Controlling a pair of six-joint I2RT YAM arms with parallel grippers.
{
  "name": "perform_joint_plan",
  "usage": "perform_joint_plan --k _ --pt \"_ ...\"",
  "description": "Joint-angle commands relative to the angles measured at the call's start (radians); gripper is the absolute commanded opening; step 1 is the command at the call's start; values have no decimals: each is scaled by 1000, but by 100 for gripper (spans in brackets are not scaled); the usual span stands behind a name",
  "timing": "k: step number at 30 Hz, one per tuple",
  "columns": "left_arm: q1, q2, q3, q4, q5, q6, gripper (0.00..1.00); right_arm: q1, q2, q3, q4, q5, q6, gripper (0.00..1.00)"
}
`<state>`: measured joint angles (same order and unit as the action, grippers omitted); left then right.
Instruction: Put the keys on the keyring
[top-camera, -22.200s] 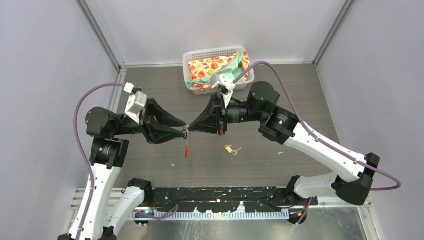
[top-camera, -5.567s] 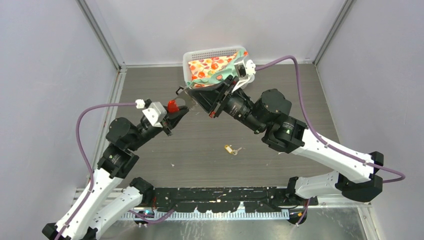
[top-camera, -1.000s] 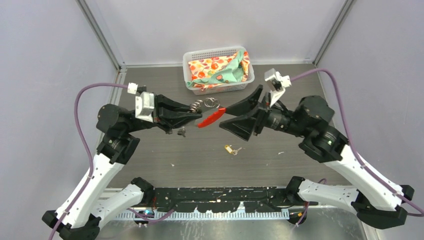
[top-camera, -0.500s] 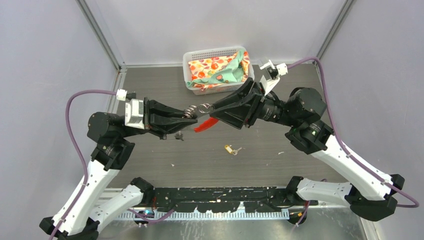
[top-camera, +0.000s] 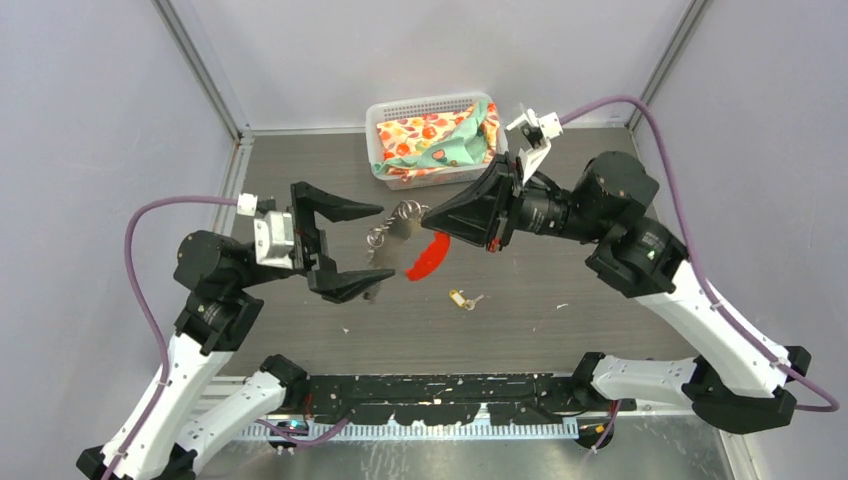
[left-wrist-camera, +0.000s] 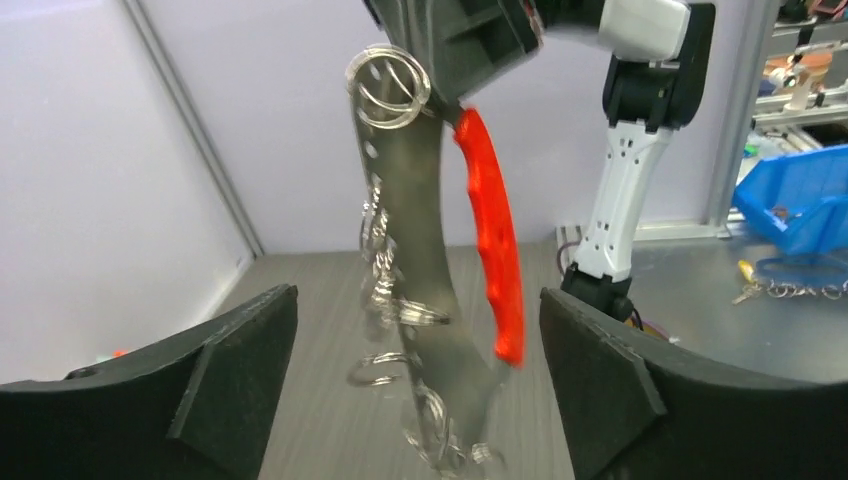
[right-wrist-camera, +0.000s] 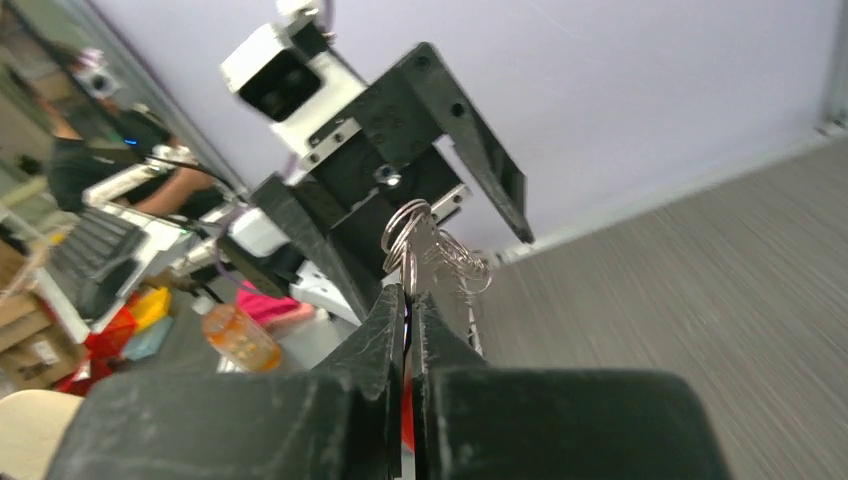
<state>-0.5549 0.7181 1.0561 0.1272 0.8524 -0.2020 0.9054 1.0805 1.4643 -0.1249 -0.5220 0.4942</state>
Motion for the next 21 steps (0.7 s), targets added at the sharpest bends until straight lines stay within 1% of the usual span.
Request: perform_joint_plan --k 1,3,5,7,11,13,15,18,21 --pt "4 -63 -37 -222 -74 332 97 -5 107 271 -575 140 -185 1" --pt "4 -83 -59 -244 -142 401 100 -4 197 367 -771 180 -221 1" --pt "4 -89 -72 -230 -191 411 100 4 276 421 -899 215 -240 1" --pt "4 -84 -77 -216 -196 412 100 43 339 457 -992 268 -275 1" --pt "4 -72 -99 -232 -100 447 97 124 450 554 -1141 390 -320 1" --pt "4 -77 -131 -258 -15 502 96 151 512 630 -1215 442 -324 1" --pt "4 -84 -173 -299 66 589 94 179 555 685 -1274 475 -324 1" --pt "4 -94 -215 -346 63 640 91 206 593 730 -1323 499 -320 1" --pt "4 -109 -235 -380 55 641 86 215 591 732 -1323 492 -317 1"
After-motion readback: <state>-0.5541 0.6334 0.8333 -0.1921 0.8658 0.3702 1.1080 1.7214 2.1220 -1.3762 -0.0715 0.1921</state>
